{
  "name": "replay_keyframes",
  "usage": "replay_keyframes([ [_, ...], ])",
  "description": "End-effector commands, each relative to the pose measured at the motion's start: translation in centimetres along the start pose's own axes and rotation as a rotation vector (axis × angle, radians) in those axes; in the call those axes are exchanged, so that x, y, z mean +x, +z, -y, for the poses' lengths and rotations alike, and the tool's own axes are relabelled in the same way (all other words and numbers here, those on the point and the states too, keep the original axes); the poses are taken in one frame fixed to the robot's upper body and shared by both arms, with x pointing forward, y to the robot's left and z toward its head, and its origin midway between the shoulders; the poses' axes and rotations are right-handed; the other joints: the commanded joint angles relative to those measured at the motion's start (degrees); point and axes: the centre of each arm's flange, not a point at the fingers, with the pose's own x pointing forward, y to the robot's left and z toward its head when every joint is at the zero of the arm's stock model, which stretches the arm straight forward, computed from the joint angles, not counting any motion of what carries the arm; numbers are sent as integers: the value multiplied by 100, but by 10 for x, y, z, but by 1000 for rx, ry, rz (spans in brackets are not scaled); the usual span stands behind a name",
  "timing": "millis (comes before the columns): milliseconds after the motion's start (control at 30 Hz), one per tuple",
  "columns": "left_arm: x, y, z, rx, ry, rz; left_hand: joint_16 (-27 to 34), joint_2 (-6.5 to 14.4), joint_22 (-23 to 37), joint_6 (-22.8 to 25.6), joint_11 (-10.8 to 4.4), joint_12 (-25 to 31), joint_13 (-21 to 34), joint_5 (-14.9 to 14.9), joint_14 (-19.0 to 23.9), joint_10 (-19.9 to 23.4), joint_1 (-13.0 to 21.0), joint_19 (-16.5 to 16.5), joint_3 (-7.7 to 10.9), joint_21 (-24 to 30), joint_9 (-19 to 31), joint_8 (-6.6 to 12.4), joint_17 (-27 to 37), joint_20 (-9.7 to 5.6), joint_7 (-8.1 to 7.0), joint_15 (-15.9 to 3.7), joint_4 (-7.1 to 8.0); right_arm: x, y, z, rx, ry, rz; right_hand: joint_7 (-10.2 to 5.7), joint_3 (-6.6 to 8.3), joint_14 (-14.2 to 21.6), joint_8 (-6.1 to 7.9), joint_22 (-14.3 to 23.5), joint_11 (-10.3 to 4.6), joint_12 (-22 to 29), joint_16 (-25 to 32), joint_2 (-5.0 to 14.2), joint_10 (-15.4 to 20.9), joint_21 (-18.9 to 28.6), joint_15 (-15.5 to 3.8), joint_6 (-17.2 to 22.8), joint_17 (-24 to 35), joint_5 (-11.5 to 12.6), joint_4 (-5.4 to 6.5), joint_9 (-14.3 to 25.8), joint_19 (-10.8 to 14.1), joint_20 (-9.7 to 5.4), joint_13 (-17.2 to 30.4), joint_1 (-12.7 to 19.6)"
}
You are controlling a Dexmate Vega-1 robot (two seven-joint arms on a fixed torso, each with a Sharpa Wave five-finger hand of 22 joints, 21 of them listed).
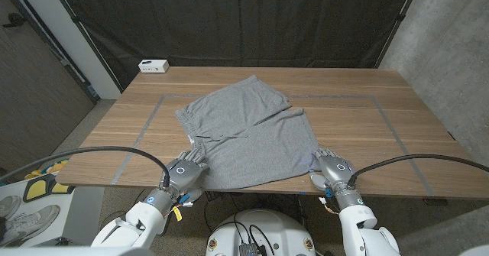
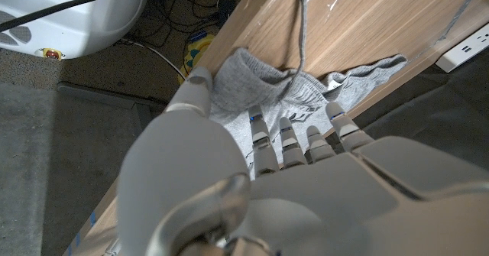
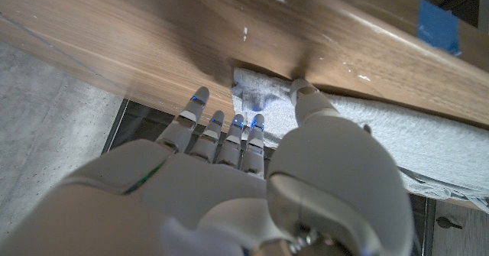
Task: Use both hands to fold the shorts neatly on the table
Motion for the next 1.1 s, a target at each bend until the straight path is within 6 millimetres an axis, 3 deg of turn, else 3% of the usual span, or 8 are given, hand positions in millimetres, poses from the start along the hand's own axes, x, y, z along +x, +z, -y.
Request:
replay_keyframes([
  [33,6,0,0,8,97,-3,-4,300,32,822,-56,41,13,-53,231,325,305,135,61,84,44,164,6,24,-64,-43,40,8,-1,0,-19,7,-17,-18,-3,65,26,14,-21,29,41,64,71,14,-334,123,29,64,19,23,40,-18,10,85],
  [100,6,0,-1,2,129,-2,5,574,48,1300,-90,59,12,-50,414,564,450,229,130,152,76,253,0,50,16,-83,48,10,-2,-1,-18,3,-24,-43,26,79,46,15,-38,34,47,128,108,17,-346,207,35,89,16,24,60,-23,11,171],
  [267,4,0,-3,16,219,-23,7,751,74,1575,-88,104,14,-74,640,897,565,413,172,278,131,280,-3,22,125,-170,75,13,-2,-5,-44,-13,-36,-184,70,190,209,18,-106,45,75,245,293,24,-417,844,39,144,-16,28,155,-61,12,575],
  [333,4,0,-3,22,248,-36,9,760,79,1577,-90,116,15,-82,683,961,570,461,170,308,141,271,-2,8,135,-185,87,12,-2,-5,-57,-44,-26,-260,-4,287,415,22,-138,76,105,299,518,32,-491,1649,58,131,36,33,241,-112,12,737],
  [467,3,-1,-3,20,291,-50,9,765,91,1641,-109,141,18,-90,793,1119,599,542,167,373,163,267,-3,-39,122,-231,101,11,-1,-4,-25,-118,15,-119,-176,578,677,28,-205,145,203,390,1025,46,-647,2802,87,73,100,48,373,-180,14,888],
  [567,2,-1,-3,21,326,-65,8,760,95,1717,-146,148,19,-89,851,1186,621,560,166,397,172,281,-2,-56,135,-276,96,12,-1,-2,-16,-148,20,48,-239,849,989,37,-269,191,311,601,1462,89,-806,3753,128,3,108,96,549,-270,20,1062],
  [867,3,-4,-11,18,364,-102,-5,779,113,1806,-119,111,25,-99,1038,1292,711,590,167,480,270,297,-6,-58,426,-324,98,12,-2,7,-21,-184,19,107,-241,946,1013,41,-272,196,366,693,1594,108,-864,3828,159,-29,97,104,618,-297,23,1158],
  [1100,5,-6,-19,32,381,-116,-31,791,124,1787,-122,53,31,-103,1054,1246,749,576,177,510,343,301,-12,-66,444,-321,109,10,-4,16,-15,-201,16,106,-251,955,1022,42,-276,181,375,704,1610,110,-884,3853,170,-44,85,108,632,-291,25,1200],
])
